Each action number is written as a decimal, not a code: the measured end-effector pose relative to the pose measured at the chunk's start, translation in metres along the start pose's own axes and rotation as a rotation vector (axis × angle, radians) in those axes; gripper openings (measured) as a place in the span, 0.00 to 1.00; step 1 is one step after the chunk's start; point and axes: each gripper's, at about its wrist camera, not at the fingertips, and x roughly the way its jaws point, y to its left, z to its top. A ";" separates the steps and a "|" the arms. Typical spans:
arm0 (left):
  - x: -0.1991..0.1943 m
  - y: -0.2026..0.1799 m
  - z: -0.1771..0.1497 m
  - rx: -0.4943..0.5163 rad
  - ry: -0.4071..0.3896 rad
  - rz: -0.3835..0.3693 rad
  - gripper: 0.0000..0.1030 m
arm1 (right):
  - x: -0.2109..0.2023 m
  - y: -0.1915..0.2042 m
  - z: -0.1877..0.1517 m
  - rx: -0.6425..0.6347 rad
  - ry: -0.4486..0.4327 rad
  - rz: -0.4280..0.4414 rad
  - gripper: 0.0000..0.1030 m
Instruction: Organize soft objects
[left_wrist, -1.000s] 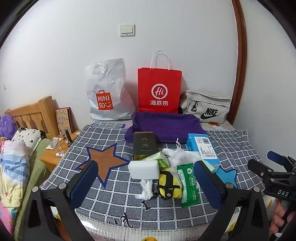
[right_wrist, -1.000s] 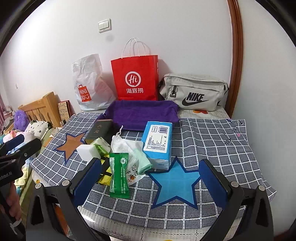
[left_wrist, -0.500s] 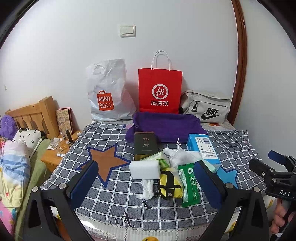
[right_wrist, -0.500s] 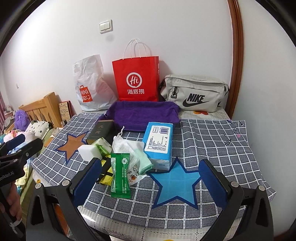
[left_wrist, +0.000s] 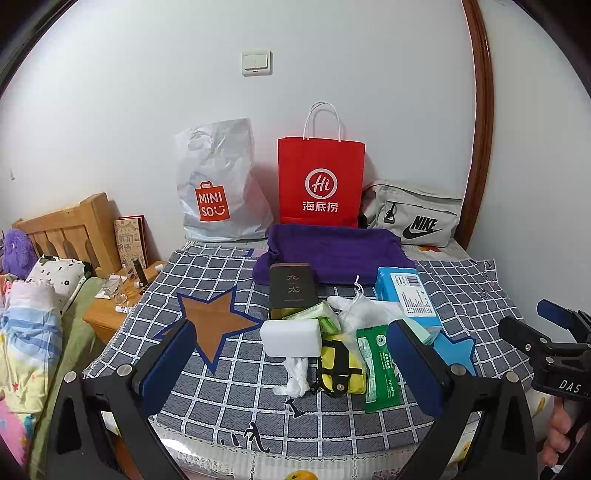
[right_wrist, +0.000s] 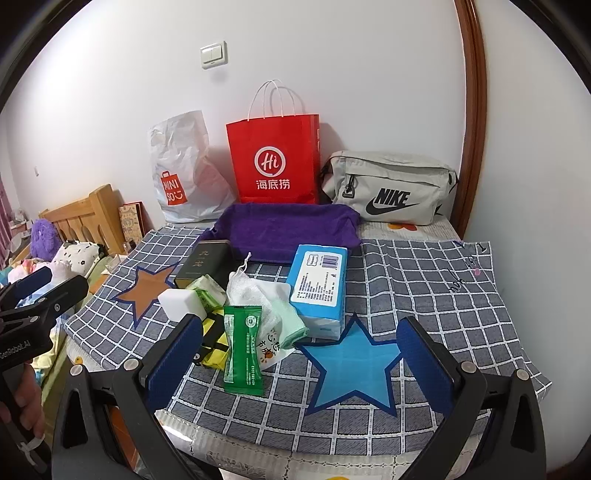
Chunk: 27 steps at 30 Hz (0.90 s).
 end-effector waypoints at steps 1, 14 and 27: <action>0.000 0.000 0.000 0.002 0.001 -0.001 1.00 | 0.000 0.000 0.000 0.000 0.000 0.000 1.00; 0.000 0.000 -0.001 0.002 0.000 -0.001 1.00 | -0.005 -0.001 -0.001 0.003 -0.011 0.003 1.00; -0.002 0.000 0.000 0.003 -0.005 -0.004 1.00 | -0.006 -0.001 -0.001 0.005 -0.015 0.005 1.00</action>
